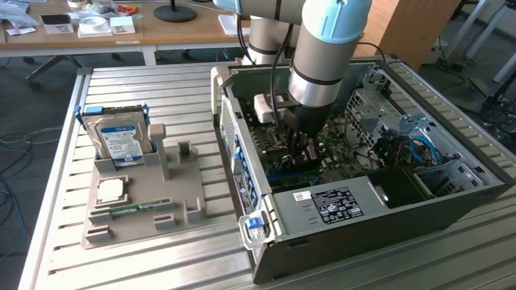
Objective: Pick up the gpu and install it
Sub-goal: 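Insert the gpu into the slot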
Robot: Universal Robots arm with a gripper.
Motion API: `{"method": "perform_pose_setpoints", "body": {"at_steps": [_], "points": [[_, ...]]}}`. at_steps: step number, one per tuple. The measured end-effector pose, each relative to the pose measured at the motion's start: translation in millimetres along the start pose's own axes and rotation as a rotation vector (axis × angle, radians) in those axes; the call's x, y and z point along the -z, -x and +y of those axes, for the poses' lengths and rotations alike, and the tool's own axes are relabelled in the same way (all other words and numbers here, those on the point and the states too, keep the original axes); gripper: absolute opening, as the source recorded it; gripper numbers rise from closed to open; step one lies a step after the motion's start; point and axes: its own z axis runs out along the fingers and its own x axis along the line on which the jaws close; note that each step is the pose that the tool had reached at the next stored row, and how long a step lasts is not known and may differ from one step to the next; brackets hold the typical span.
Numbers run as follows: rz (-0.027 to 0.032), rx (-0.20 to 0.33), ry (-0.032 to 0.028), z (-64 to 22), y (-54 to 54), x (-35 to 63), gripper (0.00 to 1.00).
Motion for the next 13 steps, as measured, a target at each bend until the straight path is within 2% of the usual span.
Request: {"method": "perform_pose_setpoints", "body": {"at_steps": [13], "points": [[0.0,0.0,0.0,0.0,0.5,-0.1,0.27]]}}
